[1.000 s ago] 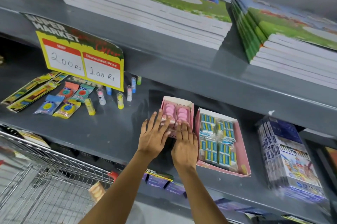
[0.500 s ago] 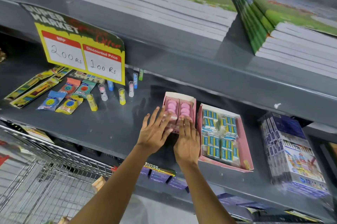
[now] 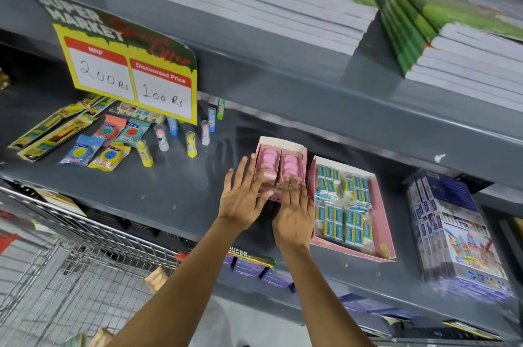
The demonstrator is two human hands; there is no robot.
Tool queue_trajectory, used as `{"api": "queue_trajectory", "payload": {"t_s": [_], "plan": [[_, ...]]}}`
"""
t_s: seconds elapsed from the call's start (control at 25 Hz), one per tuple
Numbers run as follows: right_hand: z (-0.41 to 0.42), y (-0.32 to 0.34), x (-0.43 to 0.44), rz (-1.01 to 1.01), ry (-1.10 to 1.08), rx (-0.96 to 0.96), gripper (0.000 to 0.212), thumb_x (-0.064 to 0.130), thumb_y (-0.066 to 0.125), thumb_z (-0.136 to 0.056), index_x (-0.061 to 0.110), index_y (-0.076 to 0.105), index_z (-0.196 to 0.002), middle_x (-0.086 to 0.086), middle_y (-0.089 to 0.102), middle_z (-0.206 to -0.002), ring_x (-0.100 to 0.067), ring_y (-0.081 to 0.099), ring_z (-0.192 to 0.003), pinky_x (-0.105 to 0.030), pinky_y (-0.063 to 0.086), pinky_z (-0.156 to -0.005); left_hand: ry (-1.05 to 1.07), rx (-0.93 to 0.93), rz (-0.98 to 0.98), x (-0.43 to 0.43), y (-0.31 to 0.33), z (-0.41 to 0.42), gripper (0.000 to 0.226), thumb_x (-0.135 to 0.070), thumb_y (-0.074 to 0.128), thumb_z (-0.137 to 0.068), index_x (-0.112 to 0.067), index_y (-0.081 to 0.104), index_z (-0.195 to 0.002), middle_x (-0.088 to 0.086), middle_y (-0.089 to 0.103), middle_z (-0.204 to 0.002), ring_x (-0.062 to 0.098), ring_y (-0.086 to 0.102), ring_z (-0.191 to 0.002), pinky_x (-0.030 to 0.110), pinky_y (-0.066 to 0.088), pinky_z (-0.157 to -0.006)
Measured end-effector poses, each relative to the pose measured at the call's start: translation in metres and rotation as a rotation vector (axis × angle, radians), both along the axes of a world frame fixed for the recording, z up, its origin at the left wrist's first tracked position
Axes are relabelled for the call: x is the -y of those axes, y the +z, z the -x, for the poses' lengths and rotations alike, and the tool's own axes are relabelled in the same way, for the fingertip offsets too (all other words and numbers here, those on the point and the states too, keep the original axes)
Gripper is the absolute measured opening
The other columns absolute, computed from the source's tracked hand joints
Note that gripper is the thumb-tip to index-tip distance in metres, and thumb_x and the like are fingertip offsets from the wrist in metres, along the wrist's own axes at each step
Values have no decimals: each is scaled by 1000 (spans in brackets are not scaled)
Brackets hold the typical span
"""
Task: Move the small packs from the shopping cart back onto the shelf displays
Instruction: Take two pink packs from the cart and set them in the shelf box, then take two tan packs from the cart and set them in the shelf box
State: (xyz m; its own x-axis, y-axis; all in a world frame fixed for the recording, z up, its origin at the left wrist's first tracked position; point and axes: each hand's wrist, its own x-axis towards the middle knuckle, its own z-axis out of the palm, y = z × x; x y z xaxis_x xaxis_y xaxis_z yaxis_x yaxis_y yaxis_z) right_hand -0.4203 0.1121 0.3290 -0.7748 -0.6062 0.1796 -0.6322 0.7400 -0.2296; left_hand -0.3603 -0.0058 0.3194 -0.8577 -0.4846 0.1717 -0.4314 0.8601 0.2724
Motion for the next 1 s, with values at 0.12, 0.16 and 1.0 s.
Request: {"api": "queue_trajectory", "payload": {"t_s": [0.12,0.16,1.0], "plan": [[-4,2,1,60,-4,-7,66,5,52,-85,9,20,-143,-18,32,-149,-35,29,-137,-50,25,-111,19,2,-4,-1,3,-5,61,-49,22,-95,-27,-8,-144,6,-1,-159,23,-7,-145,47,6,-117],[-6,4,3,101,-14,-6,65,4,53,-84,8,23,-142,-18,34,-148,-35,31,-136,-51,26,-110,30,-14,8,1,8,-8,60,-49,19,-95,-26,-2,-146,7,2,-159,25,-1,-145,48,11,-116],[-280,-199,135,-30,735,490,58,40,53,-91,18,32,-140,-8,34,-149,-23,28,-138,-40,20,-112,1220,234,-611,17,-218,-336,57,-49,12,-94,-26,6,-147,5,3,-159,21,2,-146,46,10,-116]]}}
